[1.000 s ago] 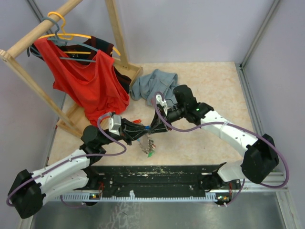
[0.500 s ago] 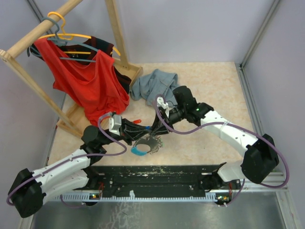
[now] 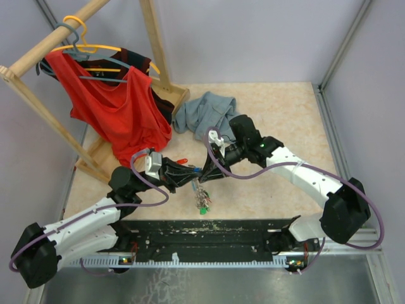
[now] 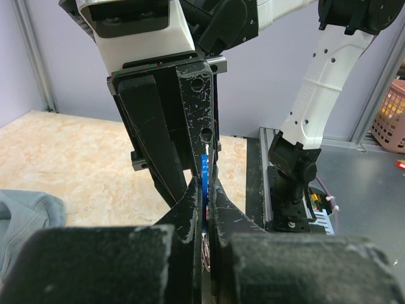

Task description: Remove the keys from the keyring

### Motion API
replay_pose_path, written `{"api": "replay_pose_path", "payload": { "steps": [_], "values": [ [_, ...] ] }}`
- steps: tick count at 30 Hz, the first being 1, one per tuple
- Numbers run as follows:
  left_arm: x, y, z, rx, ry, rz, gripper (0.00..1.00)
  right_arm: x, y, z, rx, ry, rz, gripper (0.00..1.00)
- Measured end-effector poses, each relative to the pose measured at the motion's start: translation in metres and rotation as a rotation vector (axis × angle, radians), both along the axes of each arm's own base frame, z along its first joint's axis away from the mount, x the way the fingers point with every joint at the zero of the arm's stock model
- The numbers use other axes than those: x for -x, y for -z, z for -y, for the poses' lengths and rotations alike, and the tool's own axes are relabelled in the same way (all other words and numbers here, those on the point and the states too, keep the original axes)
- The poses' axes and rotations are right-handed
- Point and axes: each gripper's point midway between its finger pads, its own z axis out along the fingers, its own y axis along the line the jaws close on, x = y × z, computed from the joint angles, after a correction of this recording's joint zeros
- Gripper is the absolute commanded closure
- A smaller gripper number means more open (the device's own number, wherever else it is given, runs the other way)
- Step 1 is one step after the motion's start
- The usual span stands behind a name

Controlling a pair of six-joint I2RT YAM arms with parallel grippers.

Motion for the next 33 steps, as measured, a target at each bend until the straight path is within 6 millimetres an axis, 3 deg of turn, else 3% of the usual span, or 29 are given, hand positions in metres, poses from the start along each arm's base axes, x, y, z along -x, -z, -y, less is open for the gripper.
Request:
{"api": "replay_pose_path", "payload": {
  "steps": [20,22,25,33],
  "values": [
    [-0.0007,0.0011,0.0006,-0.002,0.000,-0.005,1.00,-0.0073,-0.0032,-0.0039,0.015,0.048,-0.025,0.86],
    [-0.0007,0.0012,0.0006,-0.002,0.000,-0.006,1.00,-0.0078,-0.0030,-0.0041,0.016,0.050,-0.024,0.88],
    [-0.0007,0.0012,0.0006,-0.002,0.000,-0.006,1.00,-0.0082,-0.0032,-0.0043,0.014,0.051,-0.021,1.00],
    [-0.0004,0.0001,-0.0003,0.001,-0.003,-0.004,1.00,-0.0073,-0.0032,-0.0040,0.011,0.045,-0.018,1.00]
  ]
}}
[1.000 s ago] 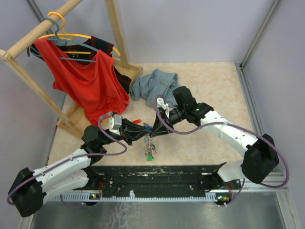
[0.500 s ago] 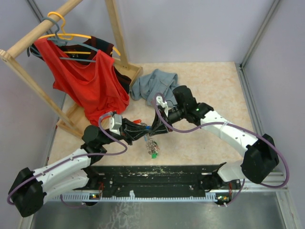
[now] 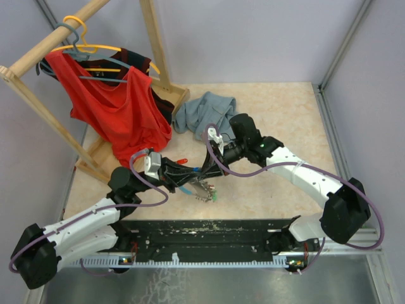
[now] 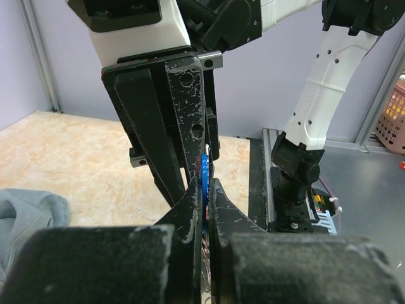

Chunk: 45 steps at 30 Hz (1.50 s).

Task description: Remove the keys from the keyring

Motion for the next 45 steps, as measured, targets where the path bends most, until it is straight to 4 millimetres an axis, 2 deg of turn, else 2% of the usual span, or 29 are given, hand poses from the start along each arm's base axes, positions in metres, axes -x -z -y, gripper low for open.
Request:
{"api": "replay_pose_path", "payload": {
  "steps": [8,14,29,37,45],
  "values": [
    [0.009,0.001,-0.011,0.024,-0.012,0.017,1.00,0.004,-0.003,0.001,-0.017,-0.027,-0.002,1.00],
    [0.013,0.010,-0.020,0.042,-0.038,0.019,1.00,0.005,-0.004,0.001,-0.020,-0.033,-0.011,1.00],
    [0.010,0.026,-0.027,0.049,-0.080,0.001,1.00,0.000,-0.006,-0.001,-0.011,0.003,-0.026,1.00],
    [0.007,0.033,-0.029,0.028,-0.103,-0.027,1.00,-0.005,0.001,-0.002,0.006,0.035,-0.032,1.00],
    [0.004,0.031,-0.036,0.033,-0.145,-0.033,1.00,-0.009,-0.002,-0.005,-0.010,0.043,-0.014,1.00]
  ]
}}
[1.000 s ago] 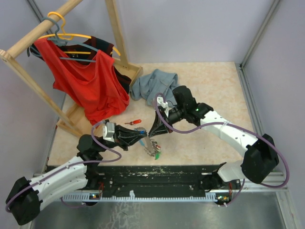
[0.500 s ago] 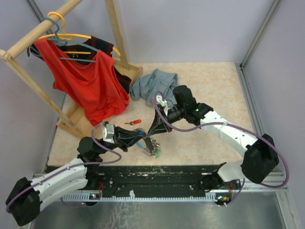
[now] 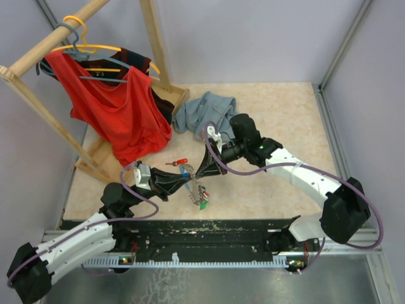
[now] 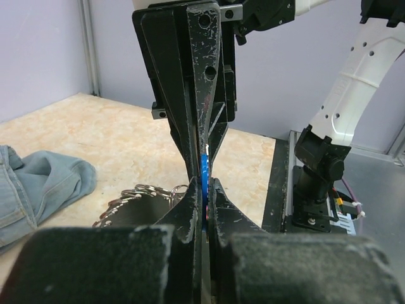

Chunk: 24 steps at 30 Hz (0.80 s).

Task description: Remove the keys from the keyring

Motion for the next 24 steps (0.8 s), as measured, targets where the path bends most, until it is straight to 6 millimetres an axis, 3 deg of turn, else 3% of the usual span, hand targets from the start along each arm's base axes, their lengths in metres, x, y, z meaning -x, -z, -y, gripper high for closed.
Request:
{"api": "replay_pose_path", "payload": {
  "steps": [9,20,24],
  "values": [
    [-0.005,0.015,0.004,-0.035,-0.006,-0.062,1.00,-0.003,0.008,0.000,0.016,0.027,-0.016,1.00],
    [-0.007,0.009,0.007,-0.046,0.005,-0.081,1.00,-0.007,0.010,0.000,0.025,0.049,-0.008,1.00],
    [-0.007,0.020,0.011,-0.067,0.021,-0.127,1.00,-0.008,0.010,0.000,0.027,0.054,-0.006,1.00]
  ]
}}
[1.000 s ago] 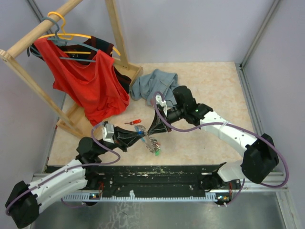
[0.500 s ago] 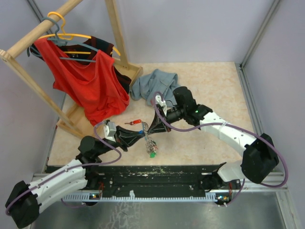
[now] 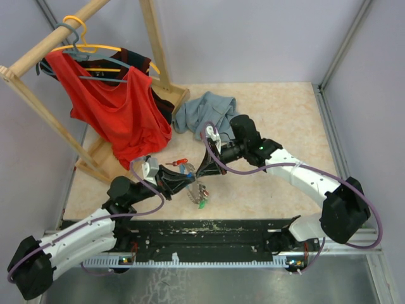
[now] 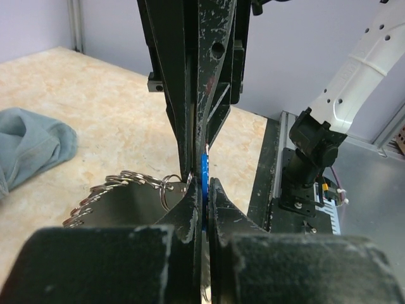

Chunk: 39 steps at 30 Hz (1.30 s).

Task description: Remove the keys from the keyring

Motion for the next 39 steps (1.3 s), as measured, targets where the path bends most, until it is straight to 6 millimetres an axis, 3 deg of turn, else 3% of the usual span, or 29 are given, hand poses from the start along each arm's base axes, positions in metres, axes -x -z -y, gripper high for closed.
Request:
{"api": "replay_pose_path", "payload": {
  "steps": [8,18,31,39],
  "values": [
    [0.001,0.005,0.000,0.002,0.003,-0.038,1.00,-0.002,0.001,0.000,0.006,0.013,0.004,1.00],
    [-0.009,-0.015,-0.013,0.034,-0.094,0.002,1.00,-0.002,0.001,-0.001,-0.001,0.005,0.010,1.00],
    [-0.024,-0.035,0.004,-0.007,-0.088,0.037,1.00,-0.001,0.002,-0.002,-0.015,-0.020,0.025,1.00],
    [-0.023,-0.038,0.008,-0.012,-0.062,0.047,1.00,0.000,0.001,-0.002,-0.019,-0.028,0.019,0.94]
  ]
}}
